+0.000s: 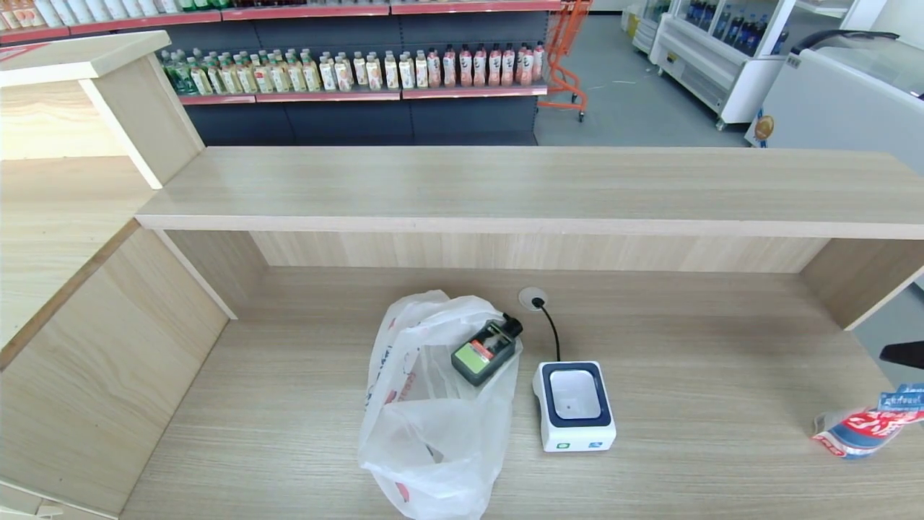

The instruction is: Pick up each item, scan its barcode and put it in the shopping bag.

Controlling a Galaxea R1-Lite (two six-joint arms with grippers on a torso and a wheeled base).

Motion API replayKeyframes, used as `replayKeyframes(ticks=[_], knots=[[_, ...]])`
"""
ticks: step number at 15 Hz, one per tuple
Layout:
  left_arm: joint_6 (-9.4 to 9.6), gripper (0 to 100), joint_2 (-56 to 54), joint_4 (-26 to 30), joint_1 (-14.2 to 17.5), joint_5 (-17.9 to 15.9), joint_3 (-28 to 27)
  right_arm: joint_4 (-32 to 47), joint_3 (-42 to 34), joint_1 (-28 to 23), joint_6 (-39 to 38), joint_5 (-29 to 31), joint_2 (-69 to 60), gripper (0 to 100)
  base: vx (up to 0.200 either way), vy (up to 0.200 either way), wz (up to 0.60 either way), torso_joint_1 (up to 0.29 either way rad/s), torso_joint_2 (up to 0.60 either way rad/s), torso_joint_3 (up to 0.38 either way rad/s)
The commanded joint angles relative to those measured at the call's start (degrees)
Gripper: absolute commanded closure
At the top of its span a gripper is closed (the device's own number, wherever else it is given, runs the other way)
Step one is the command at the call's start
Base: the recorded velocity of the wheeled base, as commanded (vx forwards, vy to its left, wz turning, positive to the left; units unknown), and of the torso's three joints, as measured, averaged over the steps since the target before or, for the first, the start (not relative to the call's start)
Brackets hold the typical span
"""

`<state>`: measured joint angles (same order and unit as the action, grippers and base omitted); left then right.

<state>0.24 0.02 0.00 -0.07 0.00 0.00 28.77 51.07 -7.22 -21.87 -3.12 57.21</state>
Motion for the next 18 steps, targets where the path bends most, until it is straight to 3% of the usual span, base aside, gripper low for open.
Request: replayKeyframes(ticks=[1, 3, 5, 8, 12, 18], knots=[[-0.16, 0, 0.0, 0.0, 0.0, 0.1, 0.0, 0.5, 0.3, -0.3, -0.2, 0.0, -2.6, 0, 0.000, 0.000, 0.00, 0.000, 0.00, 0.000], [-0.60, 0, 0.0, 0.0, 0.0, 0.1, 0.0, 0.6, 1.4, -0.4, -1.4, 0.5, -2.0, 0, -0.200, -0.200, 0.00, 0.002, 0.00, 0.005], [-0.68, 0, 0.0, 0.0, 0.1, 0.2, 0.0, 1.3, 3.4, -0.3, -8.4, 0.8, 0.3, 0, -0.200, -0.200, 0.00, 0.002, 0.00, 0.002], [-0.68, 0, 0.0, 0.0, 0.1, 0.2, 0.0, 8.8, 9.4, -0.3, -15.7, 0.7, 2.8, 0, -0.200, -0.200, 0.00, 0.010, 0.00, 0.001], [-0.42, 0, 0.0, 0.0, 0.0, 0.0, 0.0, 9.1, 9.3, -0.3, -18.0, 1.1, 3.6, 0, -0.200, -0.200, 0.00, -0.002, 0.00, 0.002], [0.02, 0, 0.0, 0.0, 0.0, 0.0, 0.0, 8.9, 9.9, -0.3, -22.3, 2.2, 5.5, 0, 0.000, -0.167, 0.00, -0.001, 0.00, 0.004]])
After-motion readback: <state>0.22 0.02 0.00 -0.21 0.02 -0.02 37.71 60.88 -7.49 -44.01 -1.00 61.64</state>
